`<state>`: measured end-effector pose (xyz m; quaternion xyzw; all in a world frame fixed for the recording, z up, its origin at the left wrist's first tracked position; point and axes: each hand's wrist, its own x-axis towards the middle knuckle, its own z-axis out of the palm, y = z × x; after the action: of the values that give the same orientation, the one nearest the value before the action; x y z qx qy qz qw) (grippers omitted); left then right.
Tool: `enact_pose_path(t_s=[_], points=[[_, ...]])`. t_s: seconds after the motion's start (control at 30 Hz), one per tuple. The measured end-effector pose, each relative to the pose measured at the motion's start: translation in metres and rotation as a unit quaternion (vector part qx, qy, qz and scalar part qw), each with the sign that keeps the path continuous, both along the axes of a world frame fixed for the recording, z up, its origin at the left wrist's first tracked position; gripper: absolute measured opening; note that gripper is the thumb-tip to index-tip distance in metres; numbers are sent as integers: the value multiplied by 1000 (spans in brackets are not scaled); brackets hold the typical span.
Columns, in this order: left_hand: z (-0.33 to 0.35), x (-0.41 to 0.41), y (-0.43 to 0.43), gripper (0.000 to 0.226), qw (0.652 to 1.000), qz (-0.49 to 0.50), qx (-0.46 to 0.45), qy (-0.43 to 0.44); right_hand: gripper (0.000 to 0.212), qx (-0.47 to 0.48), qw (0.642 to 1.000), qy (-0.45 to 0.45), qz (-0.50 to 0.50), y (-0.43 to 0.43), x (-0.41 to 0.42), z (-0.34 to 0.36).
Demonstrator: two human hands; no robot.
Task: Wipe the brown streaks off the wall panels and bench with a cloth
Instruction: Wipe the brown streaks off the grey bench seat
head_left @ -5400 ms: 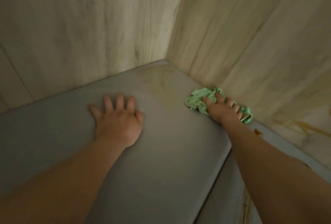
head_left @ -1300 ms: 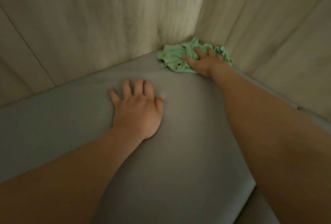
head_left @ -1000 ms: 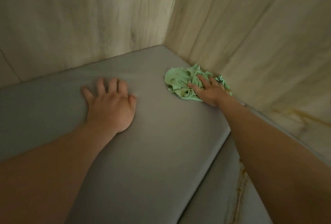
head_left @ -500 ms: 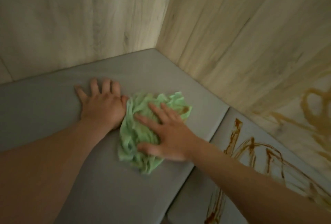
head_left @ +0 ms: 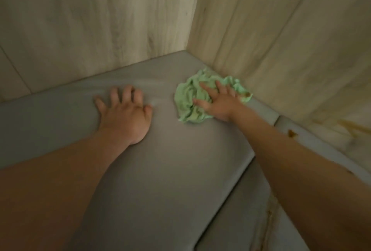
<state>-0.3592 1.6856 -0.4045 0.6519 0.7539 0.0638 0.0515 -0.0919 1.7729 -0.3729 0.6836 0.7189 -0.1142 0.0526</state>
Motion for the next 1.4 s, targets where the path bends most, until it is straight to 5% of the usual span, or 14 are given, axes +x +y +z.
enact_pose_path(t_s=[0.23, 0.33, 0.53, 0.7, 0.9, 1.0, 1.17, 1.23, 1.4], points=[[28, -5, -11, 57, 996, -24, -89, -4, 90, -29, 985, 19, 169, -180, -33, 7], [36, -34, -41, 53, 994, -70, -82, 21, 95, -68, 976, 17, 205, -191, -18, 15], [30, -147, -116, 61, 995, 35, -91, 34, 117, -53, 997, -20, 57, -97, -42, 18], [9, -156, -130, 65, 996, 76, -53, 11, 123, -37, 999, -17, -24, -40, -121, 16], [2, -159, -133, 64, 997, 78, 1, 30, 74, 7, 962, 10, 271, -54, -282, 3], [3, -159, -133, 71, 996, 87, 8, 33, 64, 26, 944, 53, 326, -46, -286, -2], [2, -159, -135, 70, 997, 80, 2, 17, 104, 40, 998, -28, 48, 30, -171, -3], [2, -158, -136, 64, 997, 80, 1, 14, 99, 10, 999, -15, -28, 27, -144, 2], [5, -159, -134, 62, 997, 78, -20, -9, 84, 3, 998, -3, 58, -41, -182, 6]])
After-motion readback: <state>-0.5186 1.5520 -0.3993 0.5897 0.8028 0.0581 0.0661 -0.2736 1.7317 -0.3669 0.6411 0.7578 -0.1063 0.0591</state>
